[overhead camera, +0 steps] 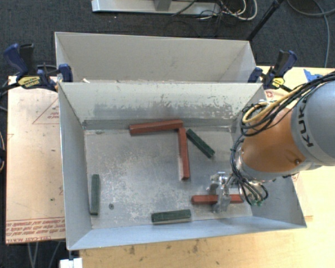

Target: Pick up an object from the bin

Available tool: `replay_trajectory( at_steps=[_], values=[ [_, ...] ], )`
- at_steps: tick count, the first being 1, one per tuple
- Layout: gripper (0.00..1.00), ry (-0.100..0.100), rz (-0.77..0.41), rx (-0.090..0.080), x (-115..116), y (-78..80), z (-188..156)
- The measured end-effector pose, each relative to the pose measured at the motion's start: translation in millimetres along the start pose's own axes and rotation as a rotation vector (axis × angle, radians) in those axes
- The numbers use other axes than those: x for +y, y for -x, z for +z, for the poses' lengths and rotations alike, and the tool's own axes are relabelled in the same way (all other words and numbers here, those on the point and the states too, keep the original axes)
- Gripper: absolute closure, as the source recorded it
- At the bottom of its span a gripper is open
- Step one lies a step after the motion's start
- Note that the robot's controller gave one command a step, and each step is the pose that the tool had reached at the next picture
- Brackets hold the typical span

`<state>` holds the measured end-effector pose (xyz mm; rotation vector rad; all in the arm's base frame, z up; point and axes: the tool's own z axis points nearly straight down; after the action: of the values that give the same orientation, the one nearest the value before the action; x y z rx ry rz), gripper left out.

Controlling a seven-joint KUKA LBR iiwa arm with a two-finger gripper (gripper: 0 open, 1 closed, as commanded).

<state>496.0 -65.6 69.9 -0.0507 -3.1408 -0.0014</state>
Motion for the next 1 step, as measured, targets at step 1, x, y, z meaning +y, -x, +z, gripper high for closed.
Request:
replay_trajectory(
  at_steps=[1],
  values=[
    [1.00, 0.000, 0.022, -0.002, -30.1, 27.6, -73.6]
  ],
)
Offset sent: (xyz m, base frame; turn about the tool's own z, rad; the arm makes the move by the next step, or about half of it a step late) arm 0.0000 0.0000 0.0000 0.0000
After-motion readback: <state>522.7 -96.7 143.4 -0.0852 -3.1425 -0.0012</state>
